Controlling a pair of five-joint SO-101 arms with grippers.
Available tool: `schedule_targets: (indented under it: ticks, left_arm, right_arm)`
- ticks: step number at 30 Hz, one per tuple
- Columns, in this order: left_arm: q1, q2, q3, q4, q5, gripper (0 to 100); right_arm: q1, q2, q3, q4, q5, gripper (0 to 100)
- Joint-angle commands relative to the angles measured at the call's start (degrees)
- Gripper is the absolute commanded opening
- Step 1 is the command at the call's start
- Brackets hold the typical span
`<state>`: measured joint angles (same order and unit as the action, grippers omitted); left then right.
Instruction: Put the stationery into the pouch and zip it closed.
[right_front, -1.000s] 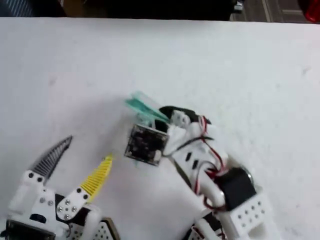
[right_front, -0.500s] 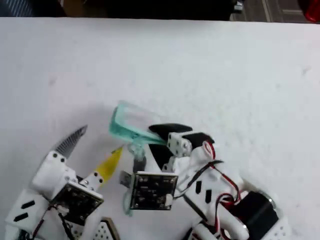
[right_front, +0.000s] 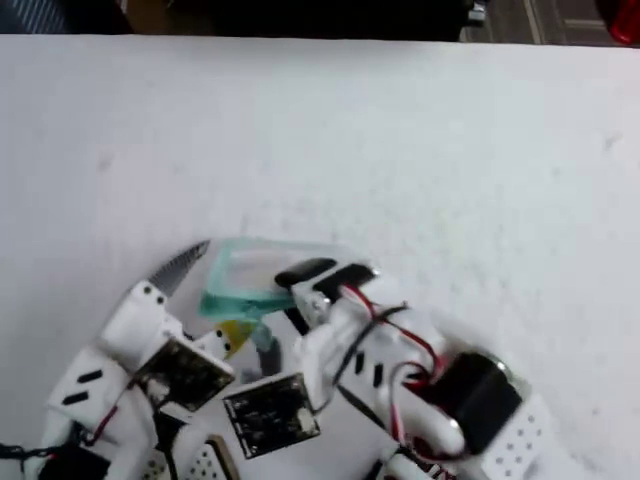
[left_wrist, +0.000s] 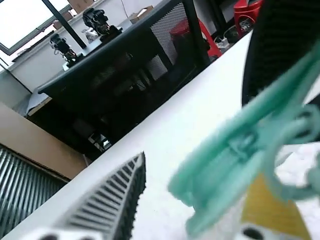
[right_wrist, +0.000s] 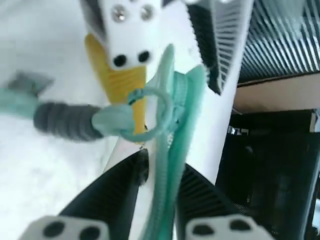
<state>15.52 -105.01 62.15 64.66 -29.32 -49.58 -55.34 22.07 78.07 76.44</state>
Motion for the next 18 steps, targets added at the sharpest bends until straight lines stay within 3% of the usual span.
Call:
schedule_targets:
  ticks: [1, 6, 11, 18]
  left_arm:
    - [0.7, 0.7, 2.8, -4.2, 0.1, 32]
    - [0.9, 0.5, 5.8, -6.6, 0.6, 32]
    - [6.1, 0.5, 6.0, -6.3, 6.7, 30]
    - [9.2, 0.5, 5.8, -6.6, 7.3, 1]
  right_arm:
    - [-0.9, 2.6, -4.7, 0.0, 4.9, 1.7]
    - [-0.8, 6.3, -6.2, -0.1, 7.0, 1.7]
    - [-0.8, 6.9, -6.2, -1.3, 6.6, 1.7]
    - [-0.7, 6.9, -5.9, -1.3, 6.5, 1.8]
